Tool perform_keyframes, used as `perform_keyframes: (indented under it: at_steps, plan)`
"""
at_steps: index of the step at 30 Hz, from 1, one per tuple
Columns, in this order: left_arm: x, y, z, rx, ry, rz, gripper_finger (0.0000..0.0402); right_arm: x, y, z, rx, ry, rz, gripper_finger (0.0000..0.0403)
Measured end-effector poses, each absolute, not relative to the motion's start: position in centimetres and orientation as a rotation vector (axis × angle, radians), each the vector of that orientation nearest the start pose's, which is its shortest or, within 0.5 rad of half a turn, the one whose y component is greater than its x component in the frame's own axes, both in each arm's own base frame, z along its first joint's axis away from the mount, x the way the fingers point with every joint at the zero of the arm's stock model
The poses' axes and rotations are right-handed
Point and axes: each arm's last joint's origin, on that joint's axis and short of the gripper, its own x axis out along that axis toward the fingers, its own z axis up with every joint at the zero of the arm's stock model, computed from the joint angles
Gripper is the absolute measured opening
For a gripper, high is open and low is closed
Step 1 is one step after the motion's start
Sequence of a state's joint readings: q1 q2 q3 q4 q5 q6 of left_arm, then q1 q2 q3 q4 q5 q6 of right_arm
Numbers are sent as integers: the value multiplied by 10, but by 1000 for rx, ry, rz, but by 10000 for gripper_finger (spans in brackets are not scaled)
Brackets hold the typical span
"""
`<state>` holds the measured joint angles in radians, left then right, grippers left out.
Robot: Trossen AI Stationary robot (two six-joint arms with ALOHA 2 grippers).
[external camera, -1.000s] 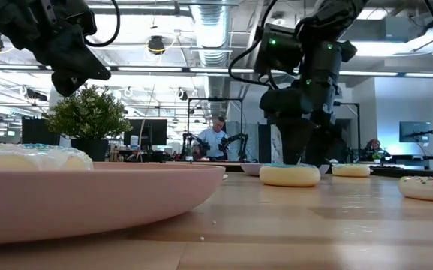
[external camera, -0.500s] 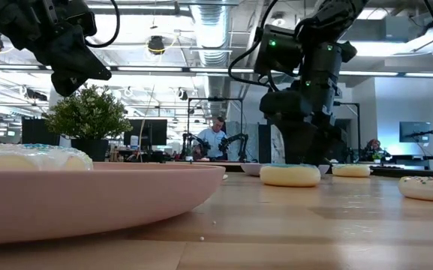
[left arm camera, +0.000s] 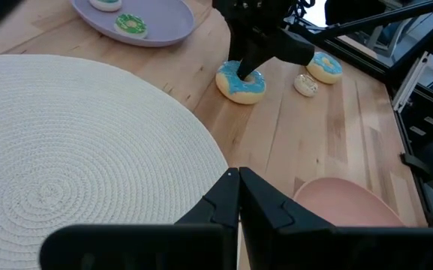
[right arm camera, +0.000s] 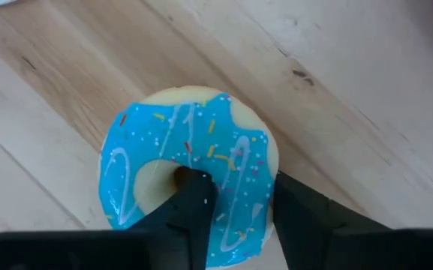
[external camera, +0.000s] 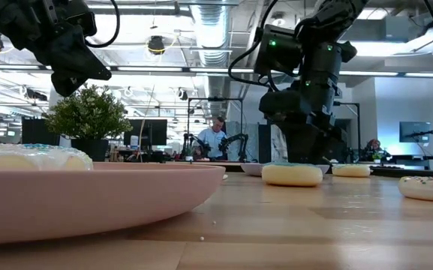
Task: Pick & Place donuts
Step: Put the large blue donut on the pink plate
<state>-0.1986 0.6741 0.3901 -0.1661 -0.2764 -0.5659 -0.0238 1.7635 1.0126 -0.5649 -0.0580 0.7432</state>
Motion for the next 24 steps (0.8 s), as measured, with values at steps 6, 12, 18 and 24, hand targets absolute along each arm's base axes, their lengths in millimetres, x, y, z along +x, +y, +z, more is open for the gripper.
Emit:
perform_keyframes:
  at_steps: [6, 12, 18, 24]
  plan:
    - [150, -23, 216, -478, 409, 179, 0, 314, -4, 154, 697, 1239, -447, 119]
    - [150, -23, 215, -423, 414, 163, 0, 316, 4, 180, 676, 1167, -380, 119]
    - [150, -23, 215, -229, 430, 121, 0, 325, 23, 209, 707, 1054, -390, 119]
    - [149, -23, 216, -104, 432, 86, 0, 346, 50, 234, 716, 952, -363, 119]
